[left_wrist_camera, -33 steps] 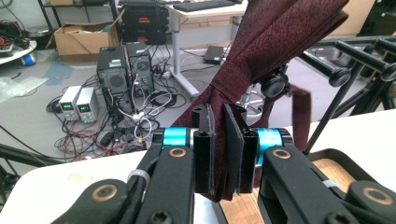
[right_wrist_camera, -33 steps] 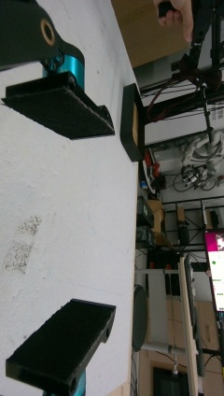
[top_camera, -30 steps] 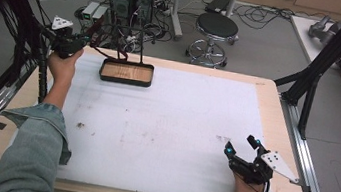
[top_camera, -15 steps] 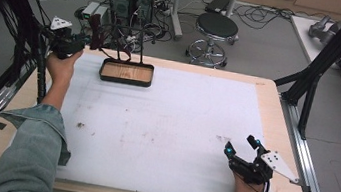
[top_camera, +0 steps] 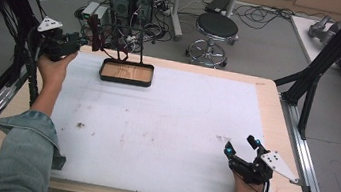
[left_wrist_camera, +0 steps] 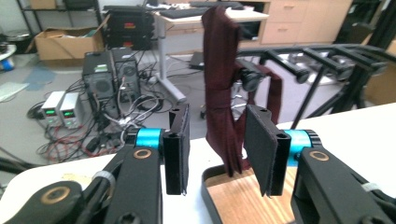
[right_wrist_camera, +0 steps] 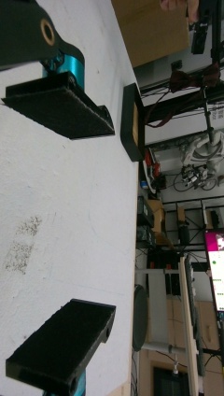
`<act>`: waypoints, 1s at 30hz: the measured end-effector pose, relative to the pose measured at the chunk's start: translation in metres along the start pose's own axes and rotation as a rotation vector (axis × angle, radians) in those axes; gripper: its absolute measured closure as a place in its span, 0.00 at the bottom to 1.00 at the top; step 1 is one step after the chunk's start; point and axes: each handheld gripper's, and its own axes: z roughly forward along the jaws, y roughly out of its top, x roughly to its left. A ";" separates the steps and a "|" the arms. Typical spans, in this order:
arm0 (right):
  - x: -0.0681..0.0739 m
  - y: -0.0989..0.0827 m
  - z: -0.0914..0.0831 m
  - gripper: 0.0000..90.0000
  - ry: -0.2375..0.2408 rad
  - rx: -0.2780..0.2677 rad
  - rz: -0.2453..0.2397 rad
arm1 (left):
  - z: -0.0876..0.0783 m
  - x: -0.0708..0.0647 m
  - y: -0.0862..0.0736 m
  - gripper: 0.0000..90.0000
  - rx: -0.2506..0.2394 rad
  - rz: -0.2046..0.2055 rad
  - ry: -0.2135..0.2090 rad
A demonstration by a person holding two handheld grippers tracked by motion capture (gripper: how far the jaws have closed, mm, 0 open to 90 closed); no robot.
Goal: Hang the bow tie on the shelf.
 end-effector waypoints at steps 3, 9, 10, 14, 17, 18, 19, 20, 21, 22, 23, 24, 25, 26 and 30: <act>0.000 0.000 0.000 0.13 -0.002 0.000 0.001 | -0.009 -0.002 0.002 0.65 -0.012 0.007 -0.024; 0.000 0.000 0.000 0.13 -0.002 0.000 0.000 | -0.026 -0.009 0.007 0.62 -0.035 0.034 -0.082; 0.000 0.000 0.000 0.13 -0.002 0.000 -0.001 | -0.029 -0.010 0.007 0.61 -0.041 0.033 -0.092; 0.000 0.000 0.000 0.13 -0.002 0.001 -0.001 | -0.040 -0.015 0.010 0.58 -0.050 0.036 -0.129; 0.000 0.000 0.000 0.13 -0.002 0.001 -0.001 | -0.049 -0.019 0.009 0.57 -0.059 0.042 -0.152; 0.000 0.000 0.000 0.13 -0.002 0.000 0.000 | -0.052 -0.021 0.009 0.55 -0.061 0.042 -0.161; 0.000 0.000 0.000 0.13 -0.004 0.001 -0.001 | -0.055 -0.022 0.008 0.55 -0.067 0.043 -0.170; 0.000 0.000 0.000 0.13 -0.004 0.001 0.001 | -0.058 -0.023 0.008 0.55 -0.070 0.048 -0.177; 0.000 0.000 0.000 0.13 -0.004 0.000 0.002 | -0.061 -0.025 0.007 0.54 -0.072 0.048 -0.182; 0.000 0.000 0.000 0.13 -0.004 0.000 0.003 | -0.064 -0.026 0.006 0.54 -0.075 0.050 -0.193; 0.000 0.000 0.000 0.13 -0.004 0.000 0.004 | -0.067 -0.027 0.006 0.54 -0.076 0.056 -0.202; 0.000 0.000 0.000 0.13 -0.005 -0.002 0.000 | -0.070 -0.029 0.005 0.53 -0.076 0.060 -0.204; 0.000 0.000 0.000 0.13 -0.005 -0.002 0.001 | -0.073 -0.030 0.004 0.51 -0.073 0.068 -0.205; 0.000 0.000 0.000 0.13 -0.005 -0.001 0.001 | -0.076 -0.031 0.003 0.50 -0.077 0.070 -0.209; 0.000 0.000 0.000 0.13 -0.005 0.000 0.003 | -0.087 -0.034 -0.004 0.46 -0.083 0.073 -0.205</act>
